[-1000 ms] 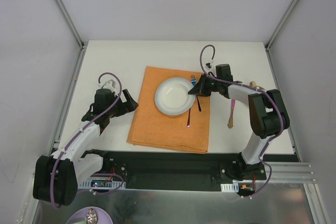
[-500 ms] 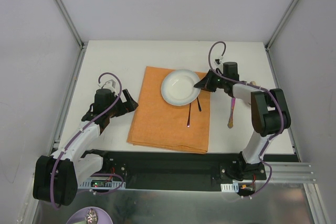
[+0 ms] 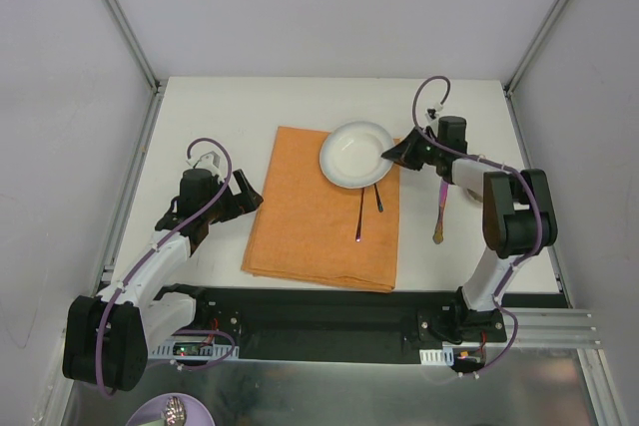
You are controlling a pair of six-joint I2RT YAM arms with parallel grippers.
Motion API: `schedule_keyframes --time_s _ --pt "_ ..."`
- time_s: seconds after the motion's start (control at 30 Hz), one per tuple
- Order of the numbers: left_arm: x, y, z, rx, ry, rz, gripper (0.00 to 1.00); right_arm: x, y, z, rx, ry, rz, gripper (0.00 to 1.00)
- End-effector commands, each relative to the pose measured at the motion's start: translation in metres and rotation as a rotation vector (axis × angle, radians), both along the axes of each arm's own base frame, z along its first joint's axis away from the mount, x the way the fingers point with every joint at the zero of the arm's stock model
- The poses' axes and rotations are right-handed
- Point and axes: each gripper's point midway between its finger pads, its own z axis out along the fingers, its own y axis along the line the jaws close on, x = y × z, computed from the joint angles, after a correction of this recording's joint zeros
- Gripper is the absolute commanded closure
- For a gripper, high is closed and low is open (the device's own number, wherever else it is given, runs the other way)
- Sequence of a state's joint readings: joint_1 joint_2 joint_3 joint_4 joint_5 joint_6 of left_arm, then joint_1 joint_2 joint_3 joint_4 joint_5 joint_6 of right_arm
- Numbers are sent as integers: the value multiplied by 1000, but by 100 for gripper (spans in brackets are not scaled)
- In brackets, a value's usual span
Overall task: Set the dinner table for one person
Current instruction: Pick up the plate from the napkin, then place the plate at the center of the board.
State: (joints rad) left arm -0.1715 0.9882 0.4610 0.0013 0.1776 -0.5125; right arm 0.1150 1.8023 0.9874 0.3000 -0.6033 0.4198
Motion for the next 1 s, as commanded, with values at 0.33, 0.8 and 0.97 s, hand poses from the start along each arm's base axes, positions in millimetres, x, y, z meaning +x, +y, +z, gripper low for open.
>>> schedule_keyframes --time_s 0.33,0.8,0.97 --pt "-1 -5 3 -2 -12 -28 1 56 -46 58 69 -179 -146 99" --pt "0 -5 4 2 -18 -29 1 107 -115 61 72 -197 -306 99" --pt "0 -5 5 2 -19 -31 1 119 -137 56 64 -193 -365 99"
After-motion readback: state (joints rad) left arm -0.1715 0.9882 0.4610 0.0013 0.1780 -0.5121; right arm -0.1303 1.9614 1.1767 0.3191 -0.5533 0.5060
